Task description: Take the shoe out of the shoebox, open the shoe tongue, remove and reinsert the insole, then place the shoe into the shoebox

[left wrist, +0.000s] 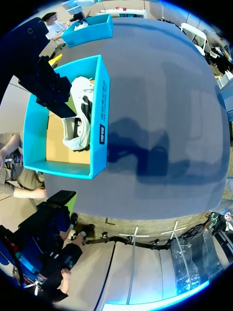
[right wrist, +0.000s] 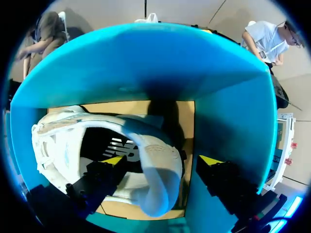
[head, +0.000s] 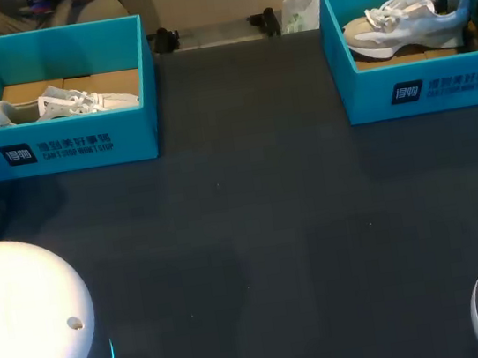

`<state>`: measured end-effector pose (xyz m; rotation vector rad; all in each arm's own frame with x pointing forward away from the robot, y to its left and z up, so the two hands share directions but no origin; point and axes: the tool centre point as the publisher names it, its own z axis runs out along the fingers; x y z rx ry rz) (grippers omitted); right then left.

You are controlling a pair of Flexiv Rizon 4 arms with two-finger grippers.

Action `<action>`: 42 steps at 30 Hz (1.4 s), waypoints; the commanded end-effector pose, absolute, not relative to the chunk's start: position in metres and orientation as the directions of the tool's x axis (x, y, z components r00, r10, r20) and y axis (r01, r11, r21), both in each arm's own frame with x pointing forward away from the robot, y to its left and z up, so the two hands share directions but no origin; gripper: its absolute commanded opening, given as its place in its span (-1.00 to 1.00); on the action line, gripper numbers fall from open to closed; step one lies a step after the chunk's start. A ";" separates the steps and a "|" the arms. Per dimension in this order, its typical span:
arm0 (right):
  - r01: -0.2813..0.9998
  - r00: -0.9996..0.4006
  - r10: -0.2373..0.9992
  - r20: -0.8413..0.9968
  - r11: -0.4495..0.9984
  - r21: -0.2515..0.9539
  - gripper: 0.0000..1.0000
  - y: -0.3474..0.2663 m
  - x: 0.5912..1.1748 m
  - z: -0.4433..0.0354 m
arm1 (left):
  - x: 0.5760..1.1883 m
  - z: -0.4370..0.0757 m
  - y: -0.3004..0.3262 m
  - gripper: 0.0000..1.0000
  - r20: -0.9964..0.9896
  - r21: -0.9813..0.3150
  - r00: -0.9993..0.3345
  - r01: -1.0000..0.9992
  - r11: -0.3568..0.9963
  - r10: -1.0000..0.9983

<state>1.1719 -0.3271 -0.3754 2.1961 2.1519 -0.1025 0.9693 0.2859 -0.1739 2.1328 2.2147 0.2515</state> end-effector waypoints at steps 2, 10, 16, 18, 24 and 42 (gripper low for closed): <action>0.998 0.025 0.997 -0.079 -0.029 -0.046 0.95 -0.330 1.182 -0.384 | 0.968 -0.174 0.286 1.00 0.074 0.159 -0.043 0.987 0.031 0.996; 0.997 0.045 0.997 -0.055 -0.048 -0.057 0.63 -0.327 1.182 -0.390 | 0.968 -0.174 0.286 1.00 0.074 0.159 -0.043 0.987 0.031 0.996; 0.996 0.056 0.998 -0.043 -0.059 -0.068 -0.11 -0.324 1.183 -0.394 | 0.968 -0.174 0.286 1.00 0.074 0.159 -0.043 0.987 0.031 0.996; 0.995 0.062 0.997 -0.044 -0.065 -0.073 -0.40 -0.323 1.183 -0.395 | 0.968 -0.174 0.286 1.00 0.074 0.159 -0.043 0.987 0.031 0.996; 0.994 0.087 0.994 -0.063 -0.091 -0.067 -1.00 -0.325 1.182 -0.391 | 0.968 -0.174 0.286 1.00 0.074 0.159 -0.043 0.987 0.031 0.996; 0.991 0.134 0.985 -0.110 -0.133 0.016 -1.00 -0.333 1.172 -0.339 | 0.968 -0.174 0.286 1.00 0.074 0.159 -0.043 0.987 0.031 0.996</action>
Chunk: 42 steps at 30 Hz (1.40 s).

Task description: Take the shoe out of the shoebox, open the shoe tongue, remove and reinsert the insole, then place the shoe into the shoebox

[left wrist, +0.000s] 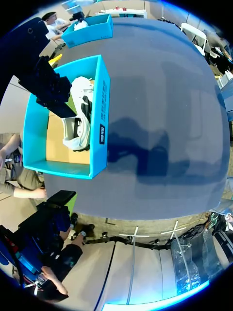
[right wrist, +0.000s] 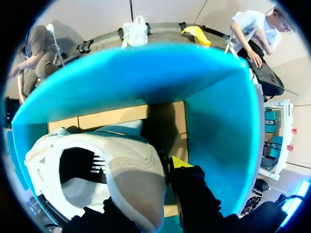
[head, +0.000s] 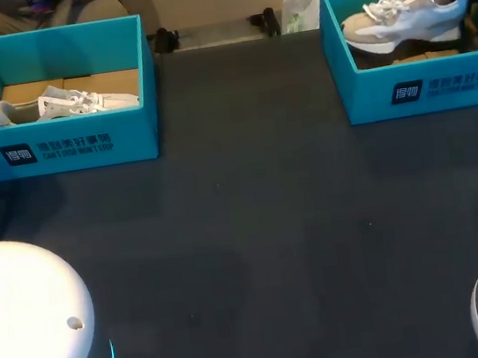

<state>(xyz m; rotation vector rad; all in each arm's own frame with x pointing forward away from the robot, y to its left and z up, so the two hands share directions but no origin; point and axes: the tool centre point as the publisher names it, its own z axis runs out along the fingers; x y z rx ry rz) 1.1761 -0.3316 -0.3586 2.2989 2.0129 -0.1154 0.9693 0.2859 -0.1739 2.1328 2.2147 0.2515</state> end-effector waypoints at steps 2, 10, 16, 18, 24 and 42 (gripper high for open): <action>0.991 0.135 0.984 -0.113 -0.133 0.024 -1.00 -0.333 1.171 -0.333 | 0.968 -0.174 0.286 1.00 0.074 0.159 -0.043 0.987 0.031 0.996; 0.989 0.143 0.982 -0.123 -0.136 0.061 -1.00 -0.330 1.158 -0.295 | 0.968 -0.174 0.286 1.00 0.074 0.159 -0.043 0.987 0.031 0.996; 0.987 0.150 0.980 -0.131 -0.139 0.084 -1.00 -0.331 1.149 -0.270 | 0.968 -0.174 0.286 1.00 0.074 0.159 -0.043 0.987 0.031 0.996; 0.986 0.150 0.980 -0.133 -0.138 0.094 -1.00 -0.332 1.148 -0.261 | 0.968 -0.174 0.286 1.00 0.074 0.159 -0.043 0.987 0.031 0.996; 0.983 0.149 0.976 -0.157 -0.129 0.129 -1.00 -0.333 1.146 -0.231 | 0.968 -0.174 0.286 1.00 0.074 0.159 -0.043 0.987 0.031 0.996; 0.971 0.149 0.971 -0.185 -0.109 0.211 -1.00 -0.305 1.071 -0.146 | 0.968 -0.174 0.286 1.00 0.074 0.159 -0.043 0.987 0.031 0.996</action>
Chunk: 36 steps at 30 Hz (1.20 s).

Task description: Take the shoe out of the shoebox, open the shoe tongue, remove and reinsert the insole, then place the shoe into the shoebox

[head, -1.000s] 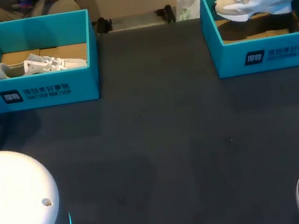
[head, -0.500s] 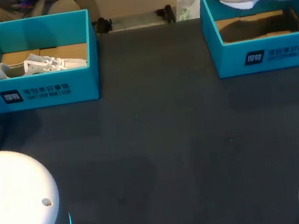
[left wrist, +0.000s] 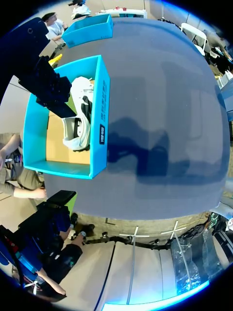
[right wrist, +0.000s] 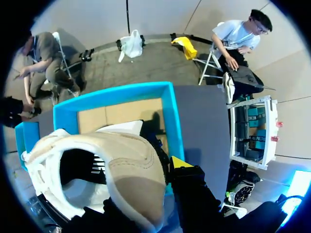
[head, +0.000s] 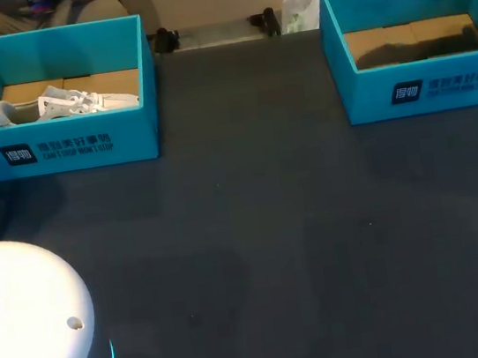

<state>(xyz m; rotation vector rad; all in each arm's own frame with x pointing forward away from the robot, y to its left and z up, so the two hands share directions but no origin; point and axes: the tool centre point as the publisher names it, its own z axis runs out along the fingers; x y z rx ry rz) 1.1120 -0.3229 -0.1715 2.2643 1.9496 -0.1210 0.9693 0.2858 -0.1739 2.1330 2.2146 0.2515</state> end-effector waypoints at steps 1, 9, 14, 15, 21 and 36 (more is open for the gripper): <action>0.971 0.142 0.973 -0.185 -0.100 0.217 -1.00 -0.297 1.065 -0.142 | 0.968 -0.174 0.286 1.00 0.074 0.159 -0.043 0.987 0.031 0.996; 0.966 0.127 0.972 -0.200 -0.075 0.246 -1.00 -0.245 1.023 -0.132 | 0.968 -0.174 0.286 1.00 0.074 0.159 -0.043 0.987 0.031 0.996; 0.961 0.148 0.971 -0.186 -0.097 0.260 -1.00 -0.204 0.990 -0.128 | 0.968 -0.174 0.286 1.00 0.074 0.159 -0.043 0.987 0.031 0.996; 0.960 0.151 0.971 -0.188 -0.099 0.260 -1.00 -0.196 0.984 -0.128 | 0.968 -0.174 0.286 1.00 0.074 0.159 -0.043 0.987 0.031 0.996; 0.961 0.158 0.966 -0.205 -0.103 0.256 -1.00 -0.151 0.951 -0.129 | 0.968 -0.174 0.286 1.00 0.074 0.159 -0.043 0.987 0.031 0.996; 0.961 0.158 0.966 -0.205 -0.103 0.256 -1.00 -0.151 0.951 -0.129 | 0.968 -0.174 0.286 1.00 0.074 0.159 -0.043 0.987 0.031 0.996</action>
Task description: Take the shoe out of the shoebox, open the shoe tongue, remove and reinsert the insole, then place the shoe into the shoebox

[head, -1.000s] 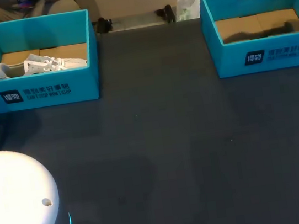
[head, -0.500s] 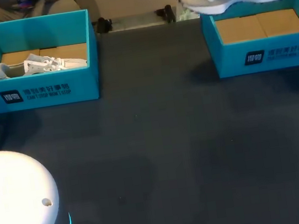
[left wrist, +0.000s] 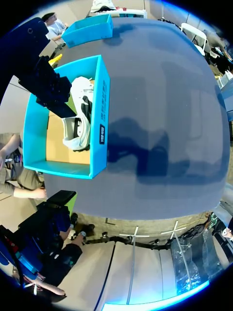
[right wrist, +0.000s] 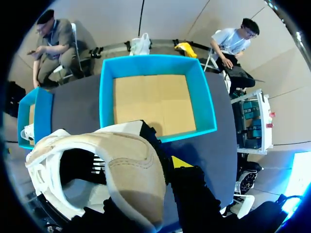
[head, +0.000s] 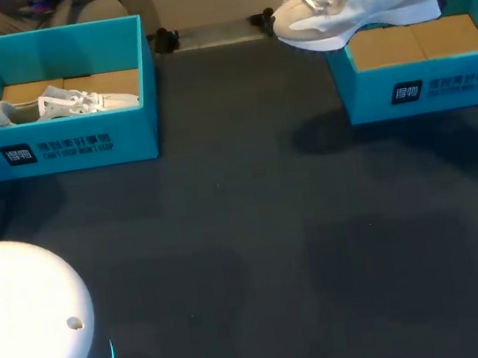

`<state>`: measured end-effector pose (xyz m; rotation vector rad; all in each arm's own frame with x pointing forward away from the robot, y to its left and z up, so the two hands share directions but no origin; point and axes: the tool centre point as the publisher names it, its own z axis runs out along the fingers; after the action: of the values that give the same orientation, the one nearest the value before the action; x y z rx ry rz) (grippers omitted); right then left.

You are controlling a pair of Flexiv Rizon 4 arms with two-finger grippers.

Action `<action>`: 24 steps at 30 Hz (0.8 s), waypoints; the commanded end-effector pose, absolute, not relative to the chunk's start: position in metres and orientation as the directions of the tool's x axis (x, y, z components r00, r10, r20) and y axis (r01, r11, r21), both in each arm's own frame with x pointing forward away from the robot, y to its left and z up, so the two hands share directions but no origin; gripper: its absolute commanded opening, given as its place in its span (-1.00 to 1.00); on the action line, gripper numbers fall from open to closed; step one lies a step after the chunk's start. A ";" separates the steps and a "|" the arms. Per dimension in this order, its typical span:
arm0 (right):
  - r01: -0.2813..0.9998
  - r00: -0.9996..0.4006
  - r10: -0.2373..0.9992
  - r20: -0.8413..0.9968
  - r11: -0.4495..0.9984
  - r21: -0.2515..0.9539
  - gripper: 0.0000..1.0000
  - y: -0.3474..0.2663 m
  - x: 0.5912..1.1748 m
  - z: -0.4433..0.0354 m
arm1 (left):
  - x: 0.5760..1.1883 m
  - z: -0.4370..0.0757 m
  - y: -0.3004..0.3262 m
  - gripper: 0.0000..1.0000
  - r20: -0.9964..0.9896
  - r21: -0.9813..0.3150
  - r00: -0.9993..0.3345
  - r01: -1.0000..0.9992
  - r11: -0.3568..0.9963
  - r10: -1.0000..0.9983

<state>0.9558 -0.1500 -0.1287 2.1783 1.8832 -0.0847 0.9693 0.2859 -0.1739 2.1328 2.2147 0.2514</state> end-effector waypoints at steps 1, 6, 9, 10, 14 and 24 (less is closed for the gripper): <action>0.961 0.158 0.966 -0.205 -0.103 0.256 -1.00 -0.151 0.951 -0.129 | 0.968 -0.174 0.286 1.00 0.074 0.159 -0.043 0.987 0.031 0.996; 0.963 0.142 0.968 -0.206 -0.088 0.253 -1.00 -0.144 0.940 -0.135 | 0.968 -0.174 0.286 1.00 0.074 0.159 -0.043 0.987 0.031 0.996; 0.969 0.130 0.972 -0.195 -0.082 0.235 -1.00 -0.135 0.920 -0.144 | 0.968 -0.174 0.286 1.00 0.074 0.159 -0.043 0.987 0.031 0.996; 0.971 0.134 0.969 -0.206 -0.087 0.224 -1.00 -0.132 0.913 -0.147 | 0.968 -0.174 0.286 1.00 0.074 0.159 -0.043 0.987 0.031 0.996; 0.971 0.135 0.971 -0.199 -0.090 0.220 -1.00 -0.118 0.884 -0.159 | 0.968 -0.174 0.286 1.00 0.074 0.159 -0.043 0.987 0.031 0.996; 0.983 0.129 0.967 -0.219 -0.096 0.155 -1.00 -0.073 0.836 -0.196 | 0.968 -0.174 0.286 1.00 0.074 0.159 -0.043 0.987 0.031 0.996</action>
<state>0.8380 -0.0769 -0.1895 2.1706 1.9319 -0.1148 0.9693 0.2859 -0.1738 2.1328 2.2147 0.2517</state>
